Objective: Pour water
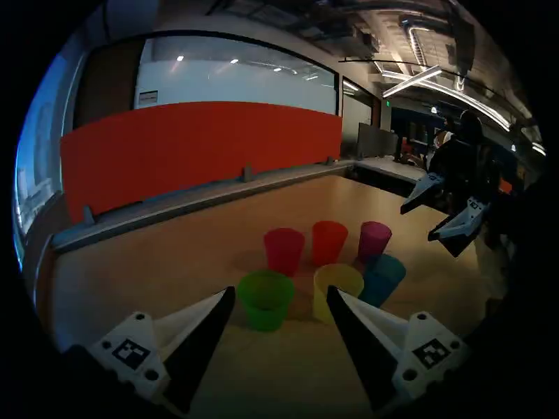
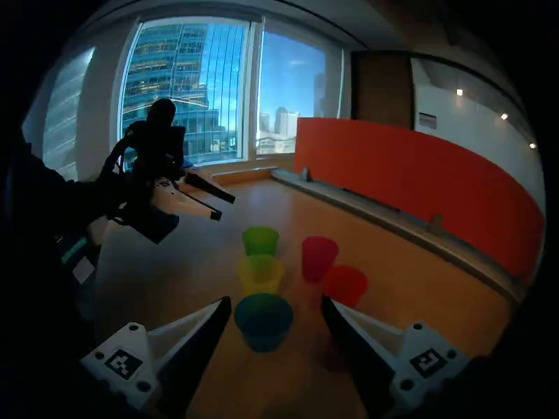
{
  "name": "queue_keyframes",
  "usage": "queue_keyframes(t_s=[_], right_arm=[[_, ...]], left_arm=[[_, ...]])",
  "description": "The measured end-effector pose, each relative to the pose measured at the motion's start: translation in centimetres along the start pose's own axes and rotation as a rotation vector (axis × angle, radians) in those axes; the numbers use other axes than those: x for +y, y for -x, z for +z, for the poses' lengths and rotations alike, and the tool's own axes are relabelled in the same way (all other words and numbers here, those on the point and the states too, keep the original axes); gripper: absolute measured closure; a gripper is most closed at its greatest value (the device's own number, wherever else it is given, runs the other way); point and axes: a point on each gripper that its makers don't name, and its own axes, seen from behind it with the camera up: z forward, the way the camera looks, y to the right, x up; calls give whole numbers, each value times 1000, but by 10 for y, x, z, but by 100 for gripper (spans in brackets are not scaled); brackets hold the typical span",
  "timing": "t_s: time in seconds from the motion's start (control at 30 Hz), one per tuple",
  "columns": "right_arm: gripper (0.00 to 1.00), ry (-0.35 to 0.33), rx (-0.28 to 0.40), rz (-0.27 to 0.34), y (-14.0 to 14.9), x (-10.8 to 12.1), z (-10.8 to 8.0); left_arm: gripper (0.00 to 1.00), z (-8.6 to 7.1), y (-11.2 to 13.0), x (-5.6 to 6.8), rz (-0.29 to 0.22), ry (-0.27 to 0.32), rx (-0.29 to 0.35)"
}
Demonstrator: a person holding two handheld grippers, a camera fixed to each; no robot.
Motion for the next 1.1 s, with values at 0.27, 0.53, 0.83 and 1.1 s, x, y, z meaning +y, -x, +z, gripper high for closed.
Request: queue_keyframes(t_s=[0.27, 0.53, 0.83, 1.1], right_arm=[[0, -18, -57, -14, 27, -5, 15], [0, -35, -88, -2, 43, -11, 24], [0, -44, -109, 4, 53, -14, 32], [0, -46, -122, -5, 58, -14, 39]], left_arm=[[3, 17, 28, -5, 17, -11, -70], [2, 27, 44, 0, 29, 7, -115], [2, 39, 55, -1, 46, 5, -163], [2, 51, 58, -11, 33, -3, -186]])
